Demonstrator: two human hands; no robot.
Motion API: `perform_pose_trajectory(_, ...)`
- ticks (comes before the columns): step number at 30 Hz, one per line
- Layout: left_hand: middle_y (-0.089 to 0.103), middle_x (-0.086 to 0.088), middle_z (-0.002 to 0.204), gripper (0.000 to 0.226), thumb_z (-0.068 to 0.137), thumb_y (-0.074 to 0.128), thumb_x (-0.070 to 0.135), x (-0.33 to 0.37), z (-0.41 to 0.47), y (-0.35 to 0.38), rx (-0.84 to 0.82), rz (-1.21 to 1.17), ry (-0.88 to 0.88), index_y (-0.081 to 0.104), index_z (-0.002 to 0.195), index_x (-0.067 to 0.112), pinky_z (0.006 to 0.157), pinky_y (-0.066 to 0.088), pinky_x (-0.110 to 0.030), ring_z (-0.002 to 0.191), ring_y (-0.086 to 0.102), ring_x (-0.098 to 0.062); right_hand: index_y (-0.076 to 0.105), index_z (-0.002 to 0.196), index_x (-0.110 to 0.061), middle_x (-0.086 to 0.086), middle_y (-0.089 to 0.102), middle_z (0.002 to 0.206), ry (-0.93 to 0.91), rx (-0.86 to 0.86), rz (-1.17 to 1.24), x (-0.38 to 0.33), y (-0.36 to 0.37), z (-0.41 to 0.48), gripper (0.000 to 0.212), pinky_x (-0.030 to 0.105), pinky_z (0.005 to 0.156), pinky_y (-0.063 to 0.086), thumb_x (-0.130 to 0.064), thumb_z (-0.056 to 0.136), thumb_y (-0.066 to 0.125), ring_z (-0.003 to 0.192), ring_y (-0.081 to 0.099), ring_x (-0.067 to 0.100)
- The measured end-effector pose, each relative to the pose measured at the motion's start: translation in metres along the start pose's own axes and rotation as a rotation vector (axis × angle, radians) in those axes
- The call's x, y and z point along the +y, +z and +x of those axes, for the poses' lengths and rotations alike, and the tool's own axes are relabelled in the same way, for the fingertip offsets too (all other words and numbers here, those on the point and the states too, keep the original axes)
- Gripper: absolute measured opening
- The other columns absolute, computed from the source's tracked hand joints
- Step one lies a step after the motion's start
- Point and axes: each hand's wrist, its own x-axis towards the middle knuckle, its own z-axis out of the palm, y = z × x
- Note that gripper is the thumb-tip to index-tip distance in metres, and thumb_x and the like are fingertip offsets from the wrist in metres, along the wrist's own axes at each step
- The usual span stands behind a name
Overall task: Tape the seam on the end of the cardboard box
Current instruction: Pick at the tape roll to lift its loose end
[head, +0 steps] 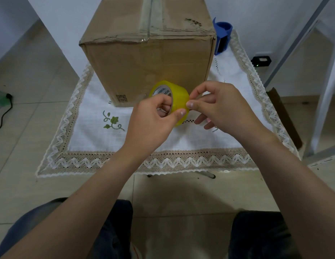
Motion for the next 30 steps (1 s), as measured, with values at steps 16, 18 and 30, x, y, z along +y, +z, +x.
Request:
perform_pose_trajectory(16,0.073,-0.013,0.077,0.018,0.087,0.08,0.031,0.0,-0.003,0.014,-0.007,0.007,0.001,0.073,0.091,0.014,0.062,0.058,-0.051,0.067,0.069,-0.036,0.074,0.086,-0.02,-0.001,0.082,0.082,0.099,-0.04,0.045,0.004,-0.008,-0.005,0.009,0.06,0.066,0.064,-0.023,0.094,0.078,0.071,0.079,0.027)
perform_pose_trajectory(18,0.07,-0.011,0.072,0.019,0.088,0.081,0.029,0.001,-0.003,0.015,-0.005,0.016,0.002,0.072,0.088,0.012,0.056,0.053,-0.042,0.056,0.061,-0.029,0.072,0.087,-0.021,-0.003,0.082,0.082,0.091,-0.027,0.043,0.004,-0.008,-0.005,0.01,0.059,0.065,0.064,-0.024,0.094,0.078,0.07,0.079,0.027)
perform_pose_trajectory(30,0.051,0.01,0.062,0.032,0.086,0.082,0.037,-0.002,-0.002,0.021,0.059,0.103,-0.044,0.057,0.07,0.025,0.051,0.036,-0.017,0.047,0.044,-0.002,0.08,0.084,-0.032,-0.01,0.079,0.073,-0.037,0.126,-0.168,0.009,0.0,-0.003,0.007,0.042,0.06,0.065,-0.031,0.09,0.081,0.055,0.074,0.014)
